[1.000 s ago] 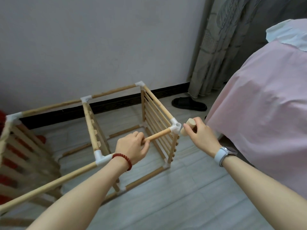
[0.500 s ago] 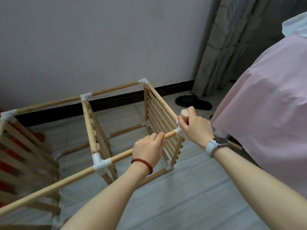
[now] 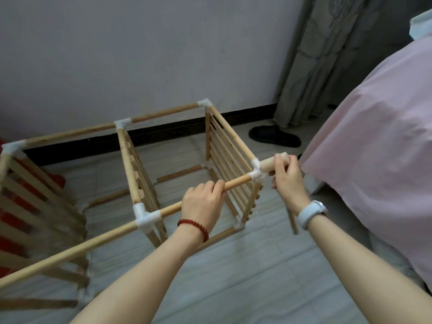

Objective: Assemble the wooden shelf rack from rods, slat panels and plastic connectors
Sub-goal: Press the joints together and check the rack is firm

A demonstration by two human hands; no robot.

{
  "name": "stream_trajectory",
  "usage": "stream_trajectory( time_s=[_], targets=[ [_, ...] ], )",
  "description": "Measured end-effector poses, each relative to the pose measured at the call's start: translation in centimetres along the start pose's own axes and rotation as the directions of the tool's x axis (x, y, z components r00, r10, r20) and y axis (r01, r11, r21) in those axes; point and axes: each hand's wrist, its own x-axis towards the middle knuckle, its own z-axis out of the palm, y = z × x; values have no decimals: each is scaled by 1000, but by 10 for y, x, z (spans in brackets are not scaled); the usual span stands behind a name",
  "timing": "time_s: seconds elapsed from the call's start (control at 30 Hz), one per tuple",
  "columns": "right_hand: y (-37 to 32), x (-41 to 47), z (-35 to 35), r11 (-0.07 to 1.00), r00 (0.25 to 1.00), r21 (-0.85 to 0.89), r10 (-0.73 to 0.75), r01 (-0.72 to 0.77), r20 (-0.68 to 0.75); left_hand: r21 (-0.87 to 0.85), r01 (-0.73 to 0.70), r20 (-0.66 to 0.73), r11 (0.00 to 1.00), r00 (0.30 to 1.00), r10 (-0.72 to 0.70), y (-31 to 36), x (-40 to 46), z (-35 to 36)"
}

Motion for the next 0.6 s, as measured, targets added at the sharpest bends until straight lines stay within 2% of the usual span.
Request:
stream_trajectory(
  time_s=[0.07, 0.1, 0.2, 0.3, 0.47, 0.6],
  targets=[
    [14, -9, 6, 973, 988, 177, 155, -150, -17, 37, 8, 16, 999, 1000, -9, -7, -7, -4],
    [18, -11, 9, 958, 979, 211, 203, -195, -17, 49, 5, 29, 999, 1000, -6, -9, -8, -6],
    [16, -17, 17, 943, 973, 246, 231, -223, -5, 45, -28, 113, 999, 993, 23, -12, -5, -15],
    [1, -23, 14, 968, 986, 189, 169, -166, 2, 13, -60, 170, 998, 984, 57, -15, -4, -27],
    [-32, -26, -2, 999, 1000, 35, -23, 23, -11, 55, -111, 146, 992, 984, 102, -34, 11, -66],
    [-72, -20, -3, 984, 984, -102, -157, 148, -81, 93, -113, 254, 989, 963, 86, -42, 43, -111]
  ],
)
